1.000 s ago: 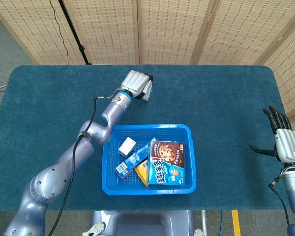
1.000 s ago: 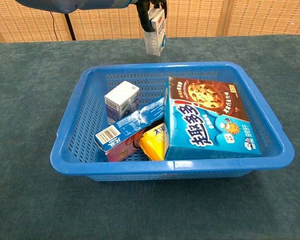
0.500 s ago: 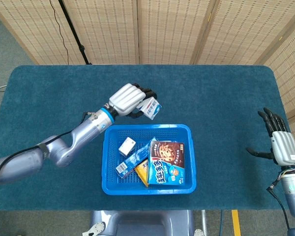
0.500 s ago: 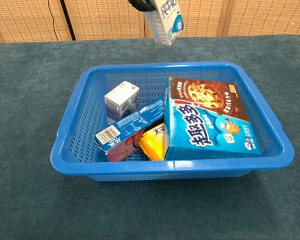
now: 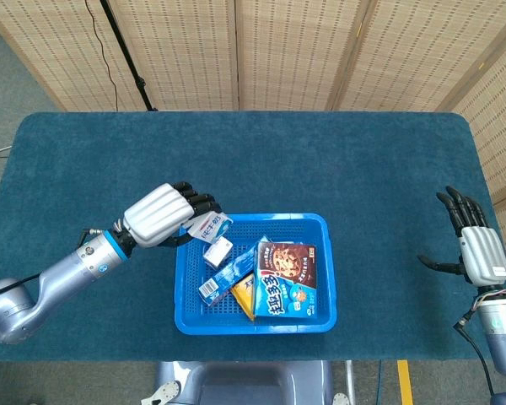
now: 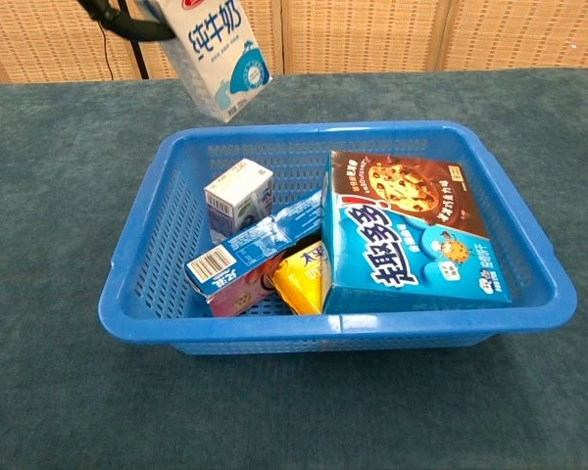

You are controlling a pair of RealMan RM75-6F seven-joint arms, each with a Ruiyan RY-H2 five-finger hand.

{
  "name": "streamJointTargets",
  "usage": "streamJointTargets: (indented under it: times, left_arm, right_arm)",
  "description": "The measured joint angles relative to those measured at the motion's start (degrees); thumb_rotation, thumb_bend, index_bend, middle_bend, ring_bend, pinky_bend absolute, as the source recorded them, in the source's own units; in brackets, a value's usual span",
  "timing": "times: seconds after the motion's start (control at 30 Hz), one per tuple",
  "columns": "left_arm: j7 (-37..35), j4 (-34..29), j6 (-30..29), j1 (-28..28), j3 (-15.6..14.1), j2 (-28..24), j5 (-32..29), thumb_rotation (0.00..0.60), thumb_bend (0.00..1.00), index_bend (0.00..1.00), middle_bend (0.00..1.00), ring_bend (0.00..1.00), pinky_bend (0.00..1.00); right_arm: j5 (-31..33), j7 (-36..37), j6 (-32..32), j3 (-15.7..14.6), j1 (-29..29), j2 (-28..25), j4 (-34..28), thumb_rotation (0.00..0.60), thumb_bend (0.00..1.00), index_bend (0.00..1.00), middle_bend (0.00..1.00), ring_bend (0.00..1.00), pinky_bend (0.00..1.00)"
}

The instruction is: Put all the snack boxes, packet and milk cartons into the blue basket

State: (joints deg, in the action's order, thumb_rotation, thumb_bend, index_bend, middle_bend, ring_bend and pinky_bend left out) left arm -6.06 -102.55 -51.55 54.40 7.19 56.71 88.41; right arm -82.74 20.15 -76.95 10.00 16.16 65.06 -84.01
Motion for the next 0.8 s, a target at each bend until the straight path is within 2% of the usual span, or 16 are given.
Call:
streamJointTargets:
  times: [0.37, 0.53, 0.57, 0.63, 0.67, 0.7, 0.8]
  left_arm:
    - [-3.18, -3.55, -1.13, -1.62, -5.29, 0.51, 10.56, 0.6, 0.41, 0.37, 0.41, 0.41, 0.32]
    - [-2.55, -4.49, 0.11, -1.41, -6.71, 1.34, 12.69, 0.6, 0.41, 0.37, 0.4, 0.38, 0.32]
    - [-2.01, -4.48, 0.55, -1.31, -6.79, 1.74, 12.69, 0.6, 0.4, 0.37, 0.37, 0.32, 0.3]
    - [-0.89, -4.35, 1.3, -1.18, -6.84, 2.49, 12.45, 0.6, 0.39, 0.32, 0.24, 0.16, 0.21]
    - [-0.05, -4.24, 2.0, -1.1, -6.86, 2.94, 12.05, 0.6, 0.38, 0.27, 0.13, 0.06, 0.14]
    - [0.58, -4.17, 2.59, -1.05, -6.86, 3.24, 11.59, 0.6, 0.37, 0.2, 0.06, 0.01, 0.07]
    - [2.97, -4.03, 4.29, -0.93, -6.79, 4.01, 9.78, 0.6, 0.34, 0.02, 0.0, 0.0, 0.0]
  right_arm:
    - [0.2, 3.06, -0.32, -0.03, -0.51, -0.22, -0.21, 0.6, 0.0, 0.0, 0.0, 0.0, 0.0]
    - [-0.32, 2.28, -0.28, -0.43, -0.53, 0.05, 0.69, 0.6, 0.0, 0.0, 0.0, 0.0, 0.0]
    - [-0.39, 2.3, -0.27, -0.42, -0.51, -0.06, 0.79, 0.6, 0.0, 0.0, 0.0, 0.0, 0.0]
    - [-0.59, 2.34, -0.3, -0.5, -0.48, -0.1, 1.0, 0.6, 0.0, 0.0, 0.0, 0.0, 0.0]
    - [-0.62, 2.34, -0.32, -0.5, -0.47, -0.14, 1.09, 0.6, 0.0, 0.0, 0.0, 0.0, 0.0]
    - [-0.64, 2.37, -0.39, -0.5, -0.47, -0.16, 1.17, 0.6, 0.0, 0.0, 0.0, 0.0, 0.0]
    - [-0.6, 2.46, -0.49, -0.43, -0.47, -0.2, 1.45, 0.6, 0.0, 0.0, 0.0, 0.0, 0.0]
